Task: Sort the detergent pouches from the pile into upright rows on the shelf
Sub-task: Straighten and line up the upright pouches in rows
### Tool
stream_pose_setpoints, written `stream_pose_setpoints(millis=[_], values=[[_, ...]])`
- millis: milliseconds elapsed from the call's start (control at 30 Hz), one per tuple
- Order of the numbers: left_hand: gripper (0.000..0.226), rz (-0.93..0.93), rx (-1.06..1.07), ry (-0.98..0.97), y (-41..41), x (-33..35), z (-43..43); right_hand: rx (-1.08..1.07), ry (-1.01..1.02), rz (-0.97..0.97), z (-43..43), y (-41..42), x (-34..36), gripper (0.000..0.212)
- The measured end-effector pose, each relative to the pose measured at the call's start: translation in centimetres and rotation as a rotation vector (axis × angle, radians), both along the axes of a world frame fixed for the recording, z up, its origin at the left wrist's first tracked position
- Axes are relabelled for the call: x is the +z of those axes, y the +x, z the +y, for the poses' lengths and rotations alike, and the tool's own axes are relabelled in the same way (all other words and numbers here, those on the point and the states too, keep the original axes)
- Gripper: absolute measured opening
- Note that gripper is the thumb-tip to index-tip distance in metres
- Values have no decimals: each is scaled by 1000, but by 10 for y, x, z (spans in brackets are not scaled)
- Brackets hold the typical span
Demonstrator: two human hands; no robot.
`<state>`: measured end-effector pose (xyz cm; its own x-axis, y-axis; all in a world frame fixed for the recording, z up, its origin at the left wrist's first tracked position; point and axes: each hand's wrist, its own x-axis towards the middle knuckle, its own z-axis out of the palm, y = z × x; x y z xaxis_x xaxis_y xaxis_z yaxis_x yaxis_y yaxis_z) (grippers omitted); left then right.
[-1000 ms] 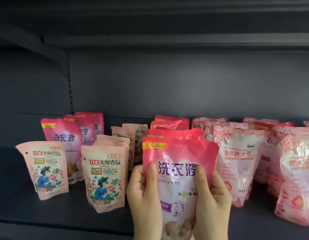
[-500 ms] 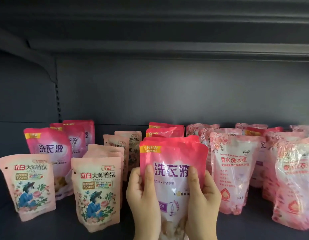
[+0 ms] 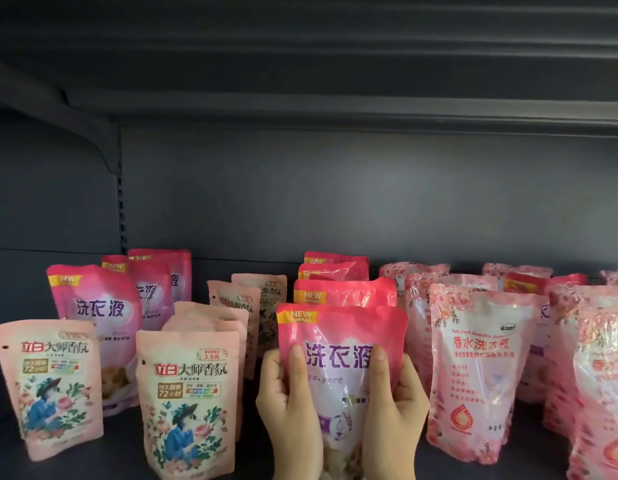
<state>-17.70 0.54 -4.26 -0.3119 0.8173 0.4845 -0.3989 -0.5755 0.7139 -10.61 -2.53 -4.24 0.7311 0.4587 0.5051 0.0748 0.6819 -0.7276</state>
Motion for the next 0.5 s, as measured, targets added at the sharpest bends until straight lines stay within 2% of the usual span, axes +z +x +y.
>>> stream_pose_setpoints(millis=[500], values=[[19, 105, -76, 48, -9, 4, -5, 57, -42, -24, -11, -7, 6, 22]])
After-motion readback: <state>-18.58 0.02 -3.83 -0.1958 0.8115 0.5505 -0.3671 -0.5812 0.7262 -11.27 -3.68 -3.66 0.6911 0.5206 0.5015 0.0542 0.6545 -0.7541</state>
